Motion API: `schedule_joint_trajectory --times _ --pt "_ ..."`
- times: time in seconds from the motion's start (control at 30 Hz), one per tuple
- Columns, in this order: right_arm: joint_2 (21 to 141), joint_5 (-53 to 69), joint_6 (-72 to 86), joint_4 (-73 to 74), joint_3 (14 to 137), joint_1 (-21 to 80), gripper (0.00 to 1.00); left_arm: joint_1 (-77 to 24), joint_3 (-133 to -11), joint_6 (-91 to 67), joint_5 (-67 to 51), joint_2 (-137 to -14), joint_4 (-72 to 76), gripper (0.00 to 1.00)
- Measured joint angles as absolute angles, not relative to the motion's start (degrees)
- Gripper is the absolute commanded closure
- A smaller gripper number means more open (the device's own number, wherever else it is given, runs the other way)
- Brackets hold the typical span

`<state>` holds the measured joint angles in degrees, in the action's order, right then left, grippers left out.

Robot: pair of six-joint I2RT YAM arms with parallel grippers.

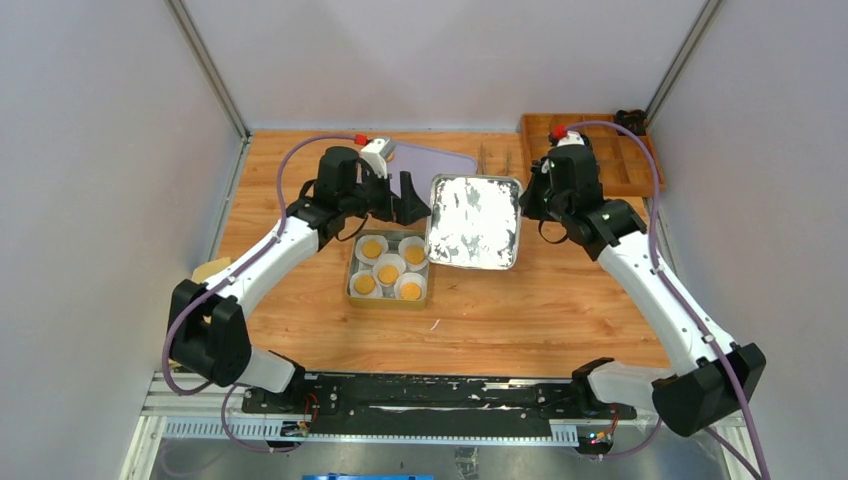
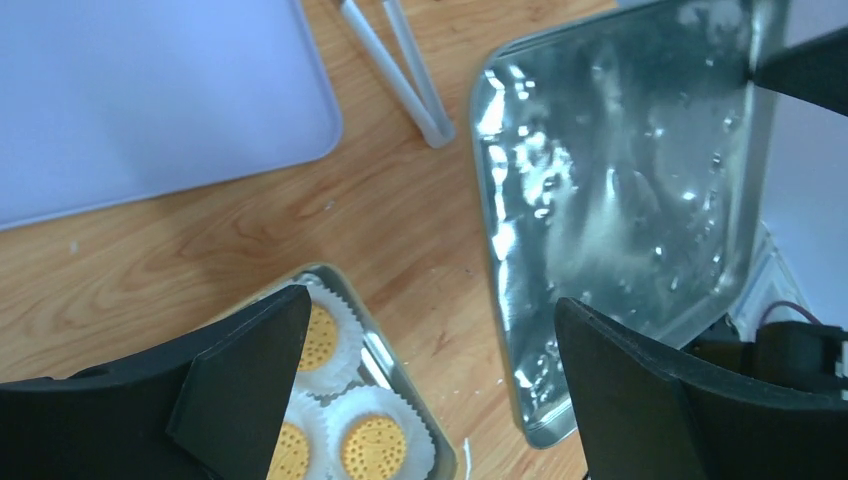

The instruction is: Pack the cookies

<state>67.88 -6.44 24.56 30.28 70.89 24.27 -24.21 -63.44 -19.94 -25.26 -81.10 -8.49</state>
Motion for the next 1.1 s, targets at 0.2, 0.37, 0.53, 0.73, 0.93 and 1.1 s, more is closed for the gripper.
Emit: schedule_joint_trajectory --times 0.2,0.37,0.53,0.73,0.93,1.1 --pt "72.6 -2.6 24.4 29.8 73.6 24.3 1.0 -24.6 -62.9 -21.7 -32.0 -82.7 -2.3 0.06" --pt "75.2 -0.5 24.3 29.2 74.4 24.4 1.0 -25.5 -63.0 -23.3 -34.3 -85.0 1.3 0.18" --pt "75.8 -0.5 23.7 29.2 76.6 24.3 1.0 -25.7 -63.0 -23.9 -34.3 -88.1 1.6 0.31" --pt "76.1 -0.6 22.6 29.1 78.3 24.3 1.0 -25.7 -63.0 -24.1 -33.9 -88.3 1.6 0.32" --pt "76.1 -0.4 22.5 29.6 79.0 24.3 1.0 -25.8 -63.0 -24.1 -34.0 -88.3 1.8 0.3" --pt "76.1 -0.4 22.1 30.5 80.5 24.3 1.0 -26.0 -63.0 -24.0 -34.6 -88.3 2.5 0.29"
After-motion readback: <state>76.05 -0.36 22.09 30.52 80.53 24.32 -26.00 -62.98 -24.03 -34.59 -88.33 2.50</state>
